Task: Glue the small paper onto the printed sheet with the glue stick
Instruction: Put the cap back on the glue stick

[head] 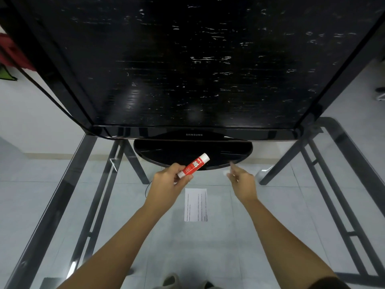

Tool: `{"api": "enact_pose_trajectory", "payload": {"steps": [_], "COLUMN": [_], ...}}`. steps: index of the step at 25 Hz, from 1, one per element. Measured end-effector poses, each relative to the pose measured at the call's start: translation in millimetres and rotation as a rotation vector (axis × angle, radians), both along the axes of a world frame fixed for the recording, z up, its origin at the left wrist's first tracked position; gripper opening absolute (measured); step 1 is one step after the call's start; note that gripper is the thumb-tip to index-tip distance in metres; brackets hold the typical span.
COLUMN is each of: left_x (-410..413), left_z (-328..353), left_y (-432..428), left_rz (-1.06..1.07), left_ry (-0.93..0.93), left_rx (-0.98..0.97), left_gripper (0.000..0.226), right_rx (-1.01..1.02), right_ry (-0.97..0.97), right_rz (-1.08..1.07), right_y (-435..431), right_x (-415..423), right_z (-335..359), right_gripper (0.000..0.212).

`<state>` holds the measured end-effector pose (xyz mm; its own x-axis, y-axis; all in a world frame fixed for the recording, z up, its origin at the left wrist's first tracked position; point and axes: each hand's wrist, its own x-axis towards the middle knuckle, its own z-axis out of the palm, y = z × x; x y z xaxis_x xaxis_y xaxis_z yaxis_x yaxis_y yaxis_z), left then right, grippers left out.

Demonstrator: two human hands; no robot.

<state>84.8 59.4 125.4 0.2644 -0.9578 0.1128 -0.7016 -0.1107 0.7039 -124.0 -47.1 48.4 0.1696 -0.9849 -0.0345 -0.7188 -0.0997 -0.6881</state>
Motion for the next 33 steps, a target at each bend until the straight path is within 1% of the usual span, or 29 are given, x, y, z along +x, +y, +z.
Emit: {"api": "enact_pose_trajectory", "payload": {"steps": [1,2,3,4,6,12,18,25,27,29,30,31,33], "left_x": [0,0,0,-1,-4,-6,-8,-9,-10,-13,-15,-17,-21], "left_z": [-2,-3,-4,-5,-6,-7,-7,-13,-17,-21,-24,-27,-36], "left_y": [0,0,0,0,0,2,3,5,7,9,9,10,10], "left_rz": [-0.001,-0.003,-0.006,-0.010,-0.025,-0.071,-0.088,-0.070,-0.049,-0.044,-0.048,-0.057,-0.087], "left_ry": [0.005,0.007,0.007,0.007,0.009,-0.026,-0.019,-0.016,0.014,0.045,0.060,0.067,0.057], "left_rx": [0.005,0.009,0.007,0.002,-0.024,-0.034,-0.020,-0.021,-0.024,-0.041,-0.049,-0.053,-0.055], "left_gripper": [0.039,0.039,0.038,0.038,0.036,0.036,0.037,0.037,0.038,0.037,0.036,0.034,0.033], "right_rx": [0.033,0.062,0.089,0.117,0.153,0.147,0.139,0.179,0.195,0.242,0.283,0.329,0.403], "right_ry": [-0.241,-0.431,-0.559,-0.638,-0.707,-0.639,-0.576,-0.582,-0.636,-0.669,-0.660,-0.647,-0.640], "right_rz": [-0.032,-0.030,-0.009,0.017,0.058,0.101,0.162,0.158,0.119,0.010,-0.041,-0.068,-0.073], "right_y": [2,4,6,9,16,28,31,40,46,54,57,60,63], "right_x": [8,14,19,21,23,21,18,22,27,33,36,38,40], "right_z": [13,26,37,46,58,69,77,76,73,65,60,54,42], "right_gripper": [0.038,0.035,0.031,0.027,0.026,0.028,0.028,0.029,0.037,0.050,0.052,0.050,0.034]}}
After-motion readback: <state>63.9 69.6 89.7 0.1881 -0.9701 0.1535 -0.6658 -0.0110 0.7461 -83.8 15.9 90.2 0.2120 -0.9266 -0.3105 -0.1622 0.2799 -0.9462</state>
